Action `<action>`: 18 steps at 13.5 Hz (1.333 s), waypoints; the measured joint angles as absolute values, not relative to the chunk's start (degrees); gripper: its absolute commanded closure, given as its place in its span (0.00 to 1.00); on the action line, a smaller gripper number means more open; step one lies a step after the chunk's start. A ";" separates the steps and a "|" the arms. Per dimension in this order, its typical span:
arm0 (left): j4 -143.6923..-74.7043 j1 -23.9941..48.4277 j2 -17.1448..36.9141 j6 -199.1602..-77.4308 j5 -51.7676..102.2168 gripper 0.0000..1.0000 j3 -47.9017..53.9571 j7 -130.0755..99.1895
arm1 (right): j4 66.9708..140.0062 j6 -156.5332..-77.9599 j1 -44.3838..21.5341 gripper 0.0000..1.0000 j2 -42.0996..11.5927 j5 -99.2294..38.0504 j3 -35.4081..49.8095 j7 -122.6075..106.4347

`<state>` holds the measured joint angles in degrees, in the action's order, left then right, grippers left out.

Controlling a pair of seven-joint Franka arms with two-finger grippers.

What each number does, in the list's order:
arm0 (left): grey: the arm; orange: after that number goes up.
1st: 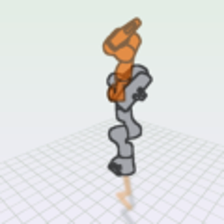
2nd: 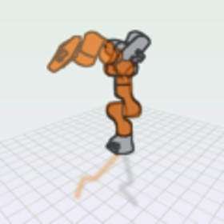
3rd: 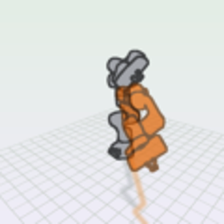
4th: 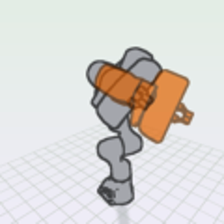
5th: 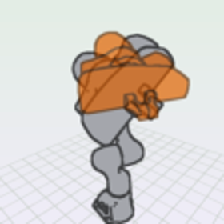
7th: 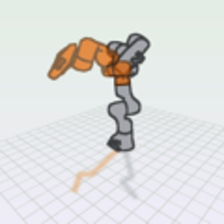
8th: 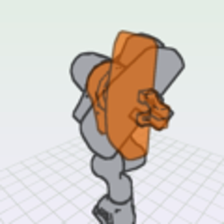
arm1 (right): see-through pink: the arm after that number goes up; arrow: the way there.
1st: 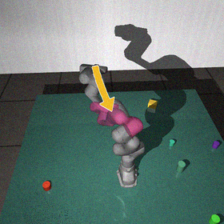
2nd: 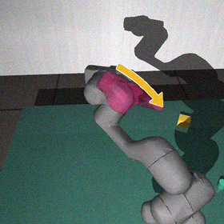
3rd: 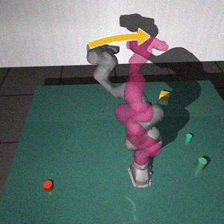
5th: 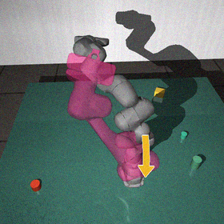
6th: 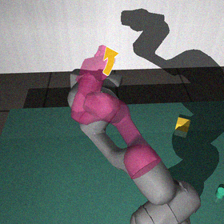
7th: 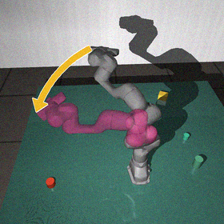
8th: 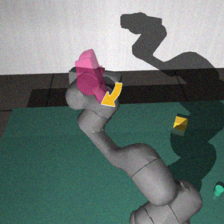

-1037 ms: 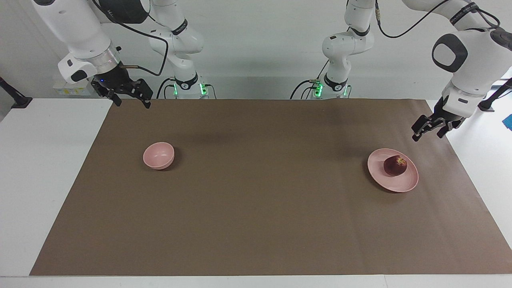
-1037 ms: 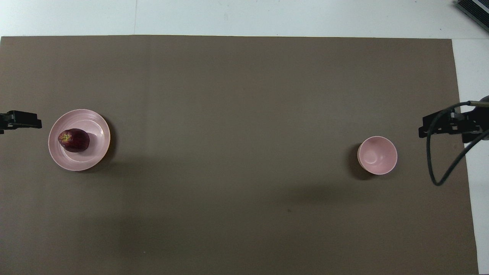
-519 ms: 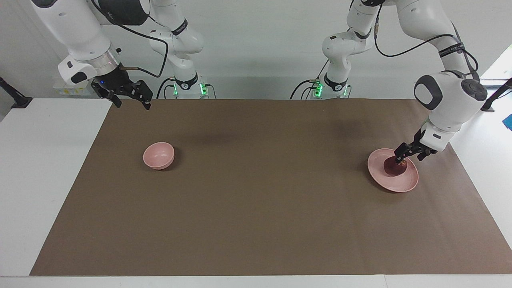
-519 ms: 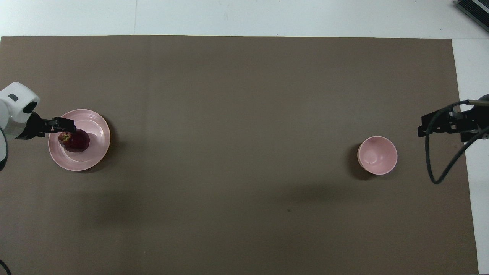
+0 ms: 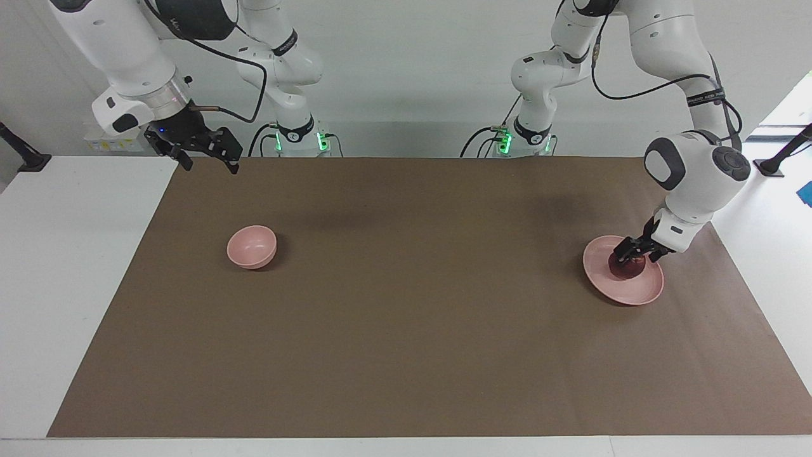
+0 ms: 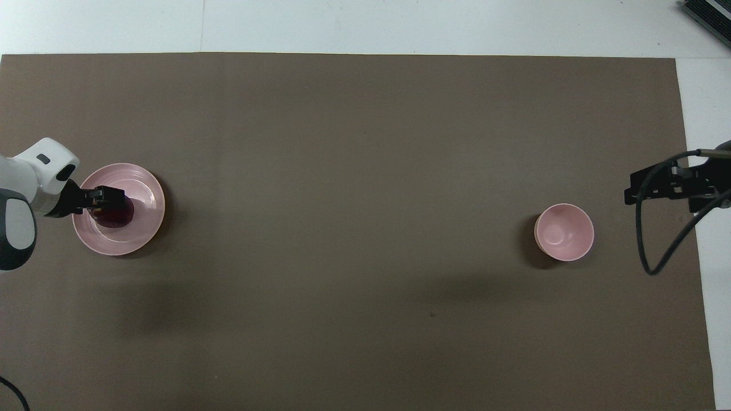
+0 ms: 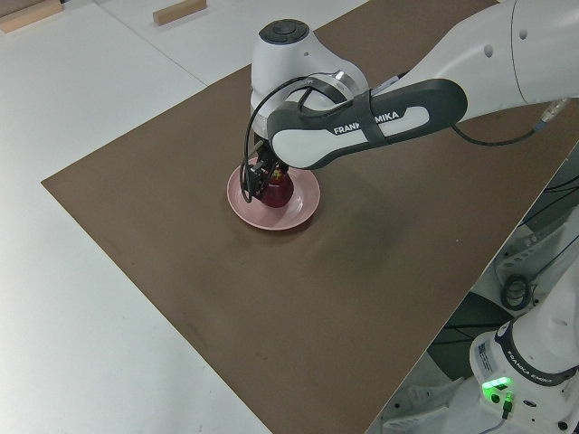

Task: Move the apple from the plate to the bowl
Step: 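Lower the left gripper onto the red apple on the plate and grasp it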

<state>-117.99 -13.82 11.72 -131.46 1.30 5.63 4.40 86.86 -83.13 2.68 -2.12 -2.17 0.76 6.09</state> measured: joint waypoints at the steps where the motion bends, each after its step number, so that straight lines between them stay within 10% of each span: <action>1: -118.75 -13.82 11.73 -132.92 1.30 0.00 5.63 4.40 | 86.86 -83.13 2.68 0.00 -2.12 -2.17 0.76 6.09; 8: -119.71 -13.78 12.78 -134.99 1.30 0.00 5.75 4.24 | 86.85 -83.11 2.69 0.00 -2.12 -2.17 0.74 6.09; 10: -119.71 -13.78 12.78 -135.15 1.30 1.00 5.75 4.24 | 86.85 -83.11 2.66 0.00 -2.12 -2.17 0.79 6.09; 18: -119.60 -13.78 12.61 -135.31 1.30 1.00 5.75 4.35 | 87.26 -83.34 2.45 0.00 -2.09 -2.17 1.16 6.09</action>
<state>-119.60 -13.78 12.61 -135.31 1.30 5.75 4.35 87.26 -83.34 2.45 -2.09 -2.17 1.16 6.09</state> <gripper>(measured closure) 0.260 0.000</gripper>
